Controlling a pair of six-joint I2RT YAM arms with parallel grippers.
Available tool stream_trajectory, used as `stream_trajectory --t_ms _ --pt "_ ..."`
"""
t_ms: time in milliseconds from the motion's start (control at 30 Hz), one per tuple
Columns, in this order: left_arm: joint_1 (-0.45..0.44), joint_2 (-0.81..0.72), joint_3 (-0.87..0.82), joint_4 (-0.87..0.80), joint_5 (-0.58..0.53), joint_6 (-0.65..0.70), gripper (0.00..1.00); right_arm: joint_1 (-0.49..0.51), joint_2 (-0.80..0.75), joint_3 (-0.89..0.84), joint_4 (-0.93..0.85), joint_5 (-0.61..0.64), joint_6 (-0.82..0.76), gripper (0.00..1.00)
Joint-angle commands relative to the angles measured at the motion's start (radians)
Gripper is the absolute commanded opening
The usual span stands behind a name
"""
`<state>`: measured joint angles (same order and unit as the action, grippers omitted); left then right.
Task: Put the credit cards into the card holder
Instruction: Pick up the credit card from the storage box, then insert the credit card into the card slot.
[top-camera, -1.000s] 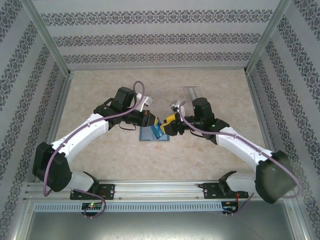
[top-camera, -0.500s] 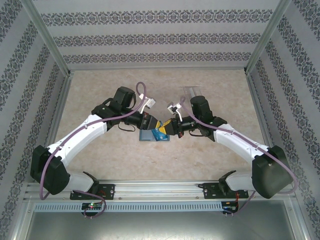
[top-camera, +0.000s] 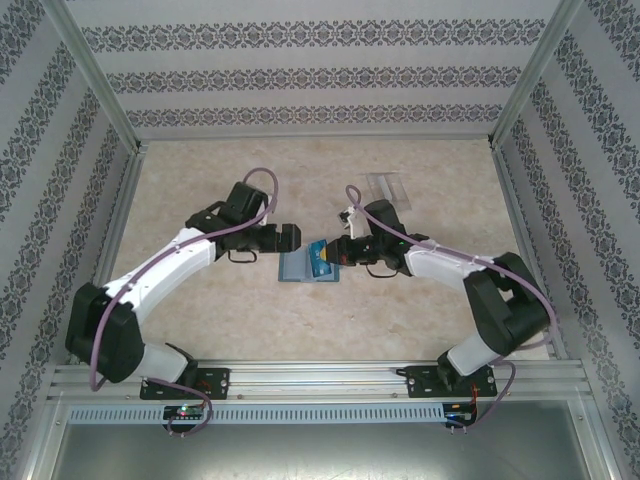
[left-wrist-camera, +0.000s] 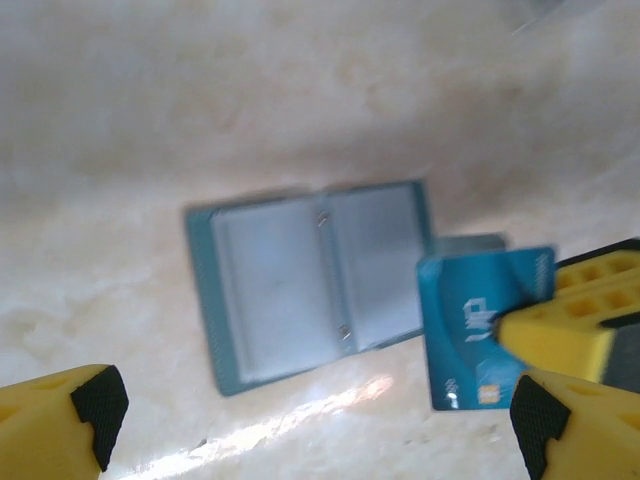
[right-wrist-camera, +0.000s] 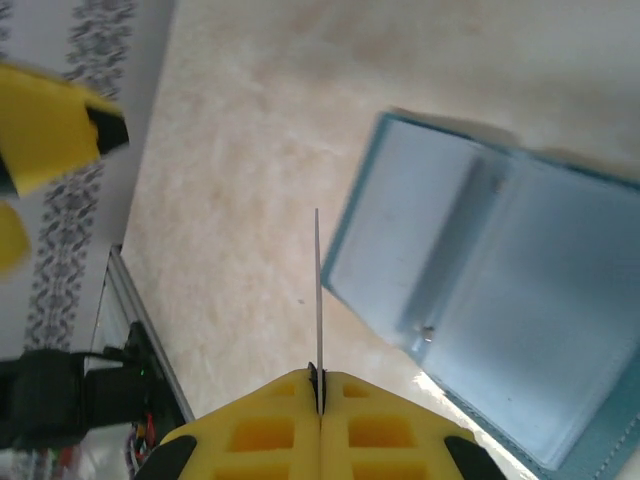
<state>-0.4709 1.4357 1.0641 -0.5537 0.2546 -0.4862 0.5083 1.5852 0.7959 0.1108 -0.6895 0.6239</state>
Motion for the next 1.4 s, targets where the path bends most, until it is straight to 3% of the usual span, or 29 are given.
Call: stream_trajectory --t_ms 0,400,733,900,1367 --pt "0.000 0.060 -0.049 0.045 -0.021 -0.070 1.00 0.003 0.048 0.016 0.053 0.084 0.161 0.00" --pt "-0.003 0.262 -0.014 0.099 0.038 -0.036 0.96 -0.005 0.207 0.063 0.125 0.044 0.210 0.00" --pt "-0.003 0.349 0.024 0.047 -0.019 -0.038 0.75 -0.010 0.274 0.056 0.219 0.012 0.280 0.00" --pt "-0.002 0.405 0.047 0.032 0.004 -0.031 0.59 -0.008 0.281 0.051 0.250 -0.005 0.298 0.00" --pt "-0.002 0.439 0.071 0.006 0.028 -0.059 0.50 -0.002 0.333 0.016 0.337 0.002 0.359 0.00"
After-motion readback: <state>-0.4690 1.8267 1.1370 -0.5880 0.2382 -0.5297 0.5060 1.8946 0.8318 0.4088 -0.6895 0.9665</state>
